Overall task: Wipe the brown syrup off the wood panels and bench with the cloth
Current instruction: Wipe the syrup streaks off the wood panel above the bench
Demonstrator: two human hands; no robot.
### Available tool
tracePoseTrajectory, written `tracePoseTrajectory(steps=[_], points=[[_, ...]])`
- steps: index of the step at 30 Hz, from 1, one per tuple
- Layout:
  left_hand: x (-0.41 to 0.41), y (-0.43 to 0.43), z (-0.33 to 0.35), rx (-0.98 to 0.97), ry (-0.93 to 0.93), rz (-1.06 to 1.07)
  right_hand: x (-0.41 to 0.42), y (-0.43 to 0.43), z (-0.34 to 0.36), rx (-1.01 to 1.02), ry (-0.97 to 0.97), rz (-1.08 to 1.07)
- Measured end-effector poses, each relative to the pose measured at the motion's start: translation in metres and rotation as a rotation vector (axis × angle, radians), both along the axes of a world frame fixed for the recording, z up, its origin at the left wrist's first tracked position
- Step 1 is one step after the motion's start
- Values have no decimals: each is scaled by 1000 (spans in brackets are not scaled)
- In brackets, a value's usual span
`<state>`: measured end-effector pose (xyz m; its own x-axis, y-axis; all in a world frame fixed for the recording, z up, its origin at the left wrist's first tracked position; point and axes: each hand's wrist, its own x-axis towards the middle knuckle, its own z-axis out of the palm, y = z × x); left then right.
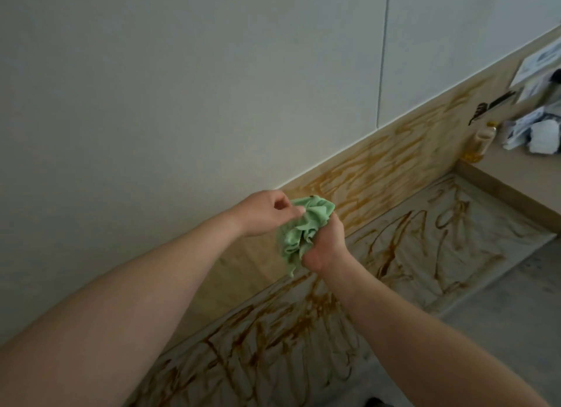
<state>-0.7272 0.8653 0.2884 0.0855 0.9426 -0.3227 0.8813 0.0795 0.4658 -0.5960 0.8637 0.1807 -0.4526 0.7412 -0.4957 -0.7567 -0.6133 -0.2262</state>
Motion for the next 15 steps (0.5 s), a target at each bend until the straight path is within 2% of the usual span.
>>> tracePoseTrajectory(steps=[2, 4, 8, 10, 13, 15], points=[[22, 3, -8, -34, 78, -95, 6, 7, 3, -4, -13, -4], [42, 13, -19, 13, 142, -163, 19, 17, 2, -12, -13, -16], [64, 26, -23, 35, 24, -101, 41, 26, -12, 1, 6, -80], [74, 30, -25, -28, -1, -138, 48, 27, -21, -11, -18, -60], [88, 36, -31, -181, 12, -190, 54, 29, -34, -65, -81, -63], [84, 46, -35, -153, 76, -168, 57, 34, -41, -136, -105, -107]])
